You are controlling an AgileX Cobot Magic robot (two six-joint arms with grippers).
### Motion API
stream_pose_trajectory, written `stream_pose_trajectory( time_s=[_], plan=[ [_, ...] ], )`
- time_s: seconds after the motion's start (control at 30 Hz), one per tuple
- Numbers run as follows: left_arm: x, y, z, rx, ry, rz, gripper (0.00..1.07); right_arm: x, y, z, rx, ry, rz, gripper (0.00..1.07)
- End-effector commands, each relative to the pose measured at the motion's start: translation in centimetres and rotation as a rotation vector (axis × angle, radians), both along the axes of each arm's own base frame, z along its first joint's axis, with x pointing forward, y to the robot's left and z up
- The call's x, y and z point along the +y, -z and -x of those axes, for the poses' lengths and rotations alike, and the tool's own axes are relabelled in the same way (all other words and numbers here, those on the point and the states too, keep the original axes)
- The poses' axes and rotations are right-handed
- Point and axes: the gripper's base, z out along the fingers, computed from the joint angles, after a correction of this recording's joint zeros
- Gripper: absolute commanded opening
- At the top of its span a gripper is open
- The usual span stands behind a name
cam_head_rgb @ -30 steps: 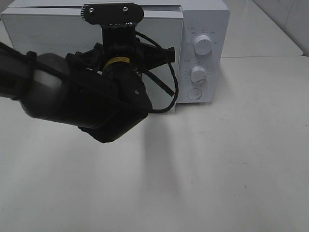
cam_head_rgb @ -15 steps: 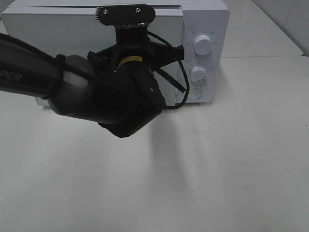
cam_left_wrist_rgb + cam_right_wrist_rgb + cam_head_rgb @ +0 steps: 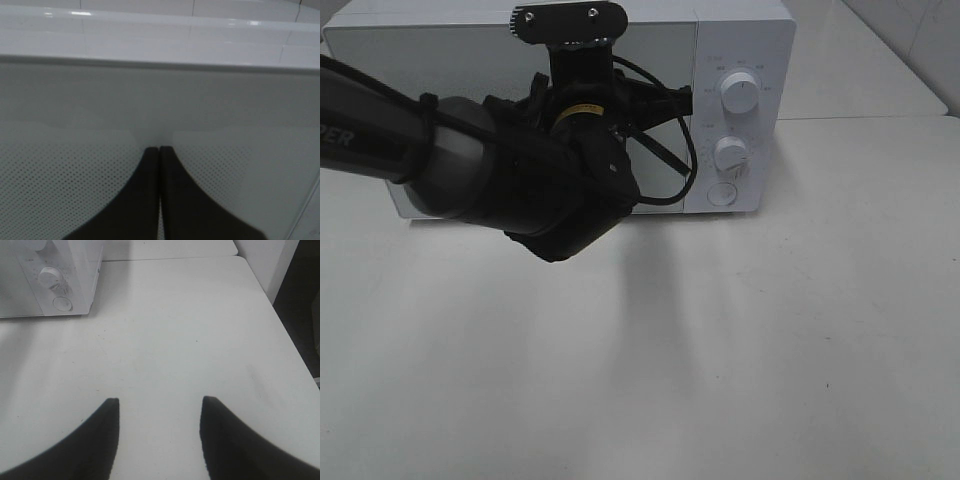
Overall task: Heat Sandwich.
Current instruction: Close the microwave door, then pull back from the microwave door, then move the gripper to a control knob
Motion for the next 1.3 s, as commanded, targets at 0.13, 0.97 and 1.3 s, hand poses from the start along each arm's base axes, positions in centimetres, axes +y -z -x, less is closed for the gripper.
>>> stream_pose_trajectory(
  time_s=[0.13, 0.97, 1.3],
  plan=[
    [1.1, -0.3, -1.5, -0.035, -0.026, -0.004, 0.00, 0.0, 0.0, 0.4, -0.035, -0.001, 0.012, 0.51],
    [-3.6, -2.5, 4.6, 0.009, 0.085, 0.098, 0.00, 0.0, 0.0, 0.4, -0.035, -0.001, 0.012, 0.51],
    [-3.9, -5.9, 7.5, 0.128, 0.483, -0.006, 0.00, 0.0, 0.0, 0.4, -0.035, -0.001, 0.013, 0.51]
  ],
)
